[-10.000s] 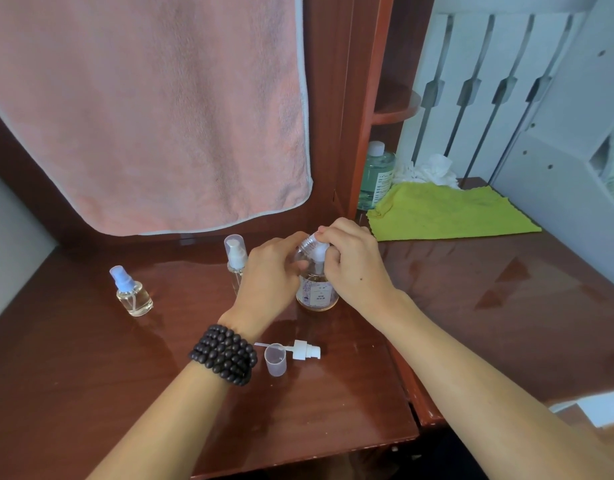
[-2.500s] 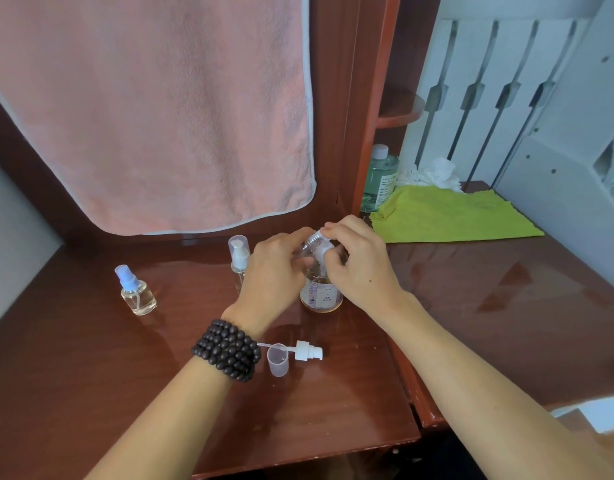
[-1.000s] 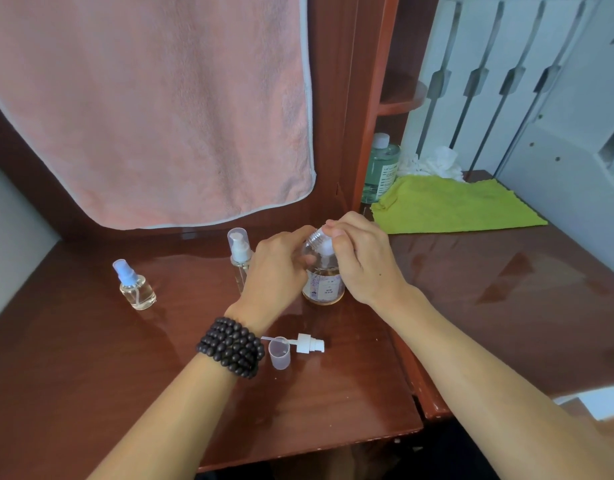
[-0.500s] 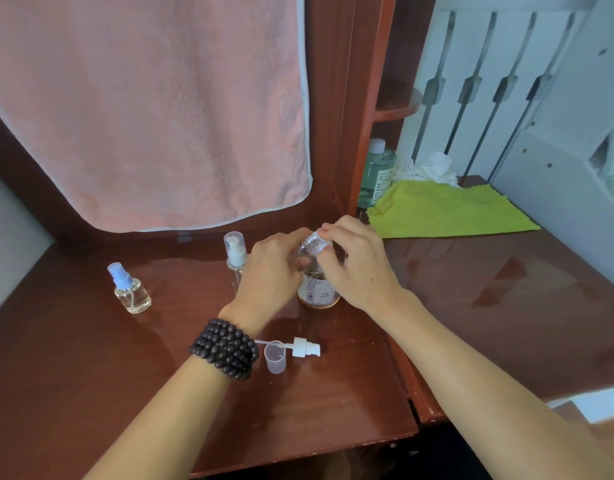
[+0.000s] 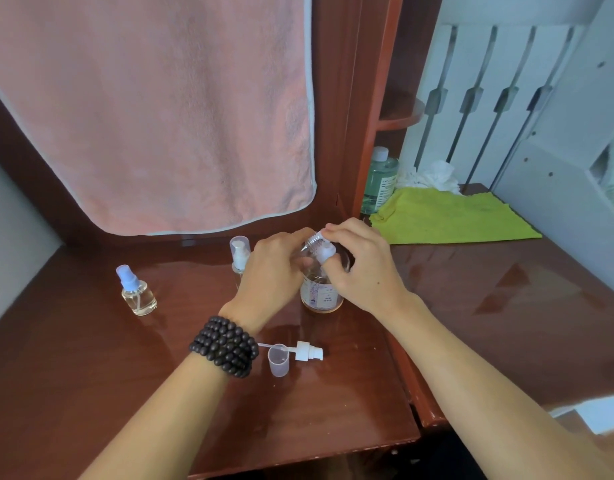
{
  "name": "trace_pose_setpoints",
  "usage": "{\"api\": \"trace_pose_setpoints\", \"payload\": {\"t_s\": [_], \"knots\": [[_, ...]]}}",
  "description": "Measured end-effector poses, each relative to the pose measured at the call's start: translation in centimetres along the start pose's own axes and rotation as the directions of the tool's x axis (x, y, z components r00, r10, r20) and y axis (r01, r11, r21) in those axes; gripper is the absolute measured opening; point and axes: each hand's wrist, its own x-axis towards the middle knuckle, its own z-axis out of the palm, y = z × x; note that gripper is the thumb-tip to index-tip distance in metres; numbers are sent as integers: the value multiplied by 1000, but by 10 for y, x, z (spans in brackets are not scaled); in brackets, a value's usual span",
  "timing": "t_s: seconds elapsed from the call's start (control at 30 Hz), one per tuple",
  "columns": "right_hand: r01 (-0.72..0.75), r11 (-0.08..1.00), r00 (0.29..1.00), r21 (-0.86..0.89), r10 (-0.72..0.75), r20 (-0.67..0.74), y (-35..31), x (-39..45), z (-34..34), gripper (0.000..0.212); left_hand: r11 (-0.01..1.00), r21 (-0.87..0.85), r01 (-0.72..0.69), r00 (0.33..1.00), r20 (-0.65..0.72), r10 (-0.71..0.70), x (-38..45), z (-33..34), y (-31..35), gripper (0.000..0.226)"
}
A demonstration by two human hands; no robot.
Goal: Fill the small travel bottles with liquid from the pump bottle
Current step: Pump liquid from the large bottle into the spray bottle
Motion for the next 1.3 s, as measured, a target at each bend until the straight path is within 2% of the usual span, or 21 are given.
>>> {"api": "trace_pose_setpoints", "payload": {"t_s": [0.2,0.43,0.97,1.3], "knots": [[-39,998,997,-49,42,64,3,-3,3,40,1000,3,15,1000,6,-15,-6,10,-2,35],[-32,999,999,-3,32,41,1,2,-4,46,1000,-19,3,1000,13,-3,-2,-2,2,40],[-4,1000,998,-12,4,58,3,3,0,46,1000,-15,5,1000,-7,-6,-4,6,-2,36],[2,1000,1000,11,-3,11,4,4,1,44,1000,-16,12,1000,-6,-12,0,5,-3,40]]}}
